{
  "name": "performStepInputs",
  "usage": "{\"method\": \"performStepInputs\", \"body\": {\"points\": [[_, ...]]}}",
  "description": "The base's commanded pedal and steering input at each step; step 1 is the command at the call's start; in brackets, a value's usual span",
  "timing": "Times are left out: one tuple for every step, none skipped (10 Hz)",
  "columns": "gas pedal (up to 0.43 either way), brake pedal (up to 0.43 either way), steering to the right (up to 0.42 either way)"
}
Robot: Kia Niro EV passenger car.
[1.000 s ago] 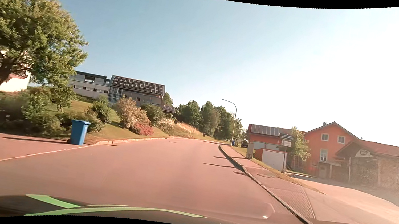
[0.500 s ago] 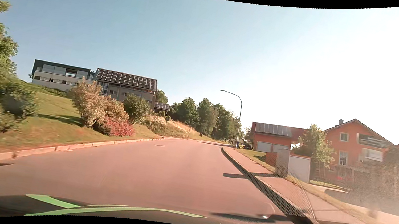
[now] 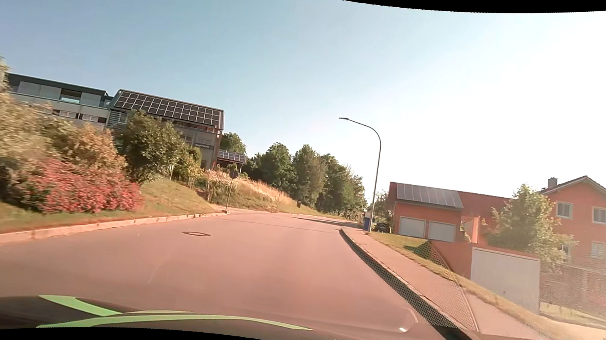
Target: Follow the waypoints while adhering to traffic rules and regulations
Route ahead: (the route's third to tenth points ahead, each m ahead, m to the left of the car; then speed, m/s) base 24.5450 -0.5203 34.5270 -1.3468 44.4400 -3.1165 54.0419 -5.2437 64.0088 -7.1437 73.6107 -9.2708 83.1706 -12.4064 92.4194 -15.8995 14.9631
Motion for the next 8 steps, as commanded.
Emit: {"method": "performStepInputs", "body": {"points": [[0.228,0.000,0.015],[0.228,0.000,0.015],[0.228,0.000,0.015],[0.228,0.000,0.015],[0.228,0.000,0.015],[0.220,0.000,0.015],[0.220,0.000,0.015],[0.197,0.000,0.016]]}}
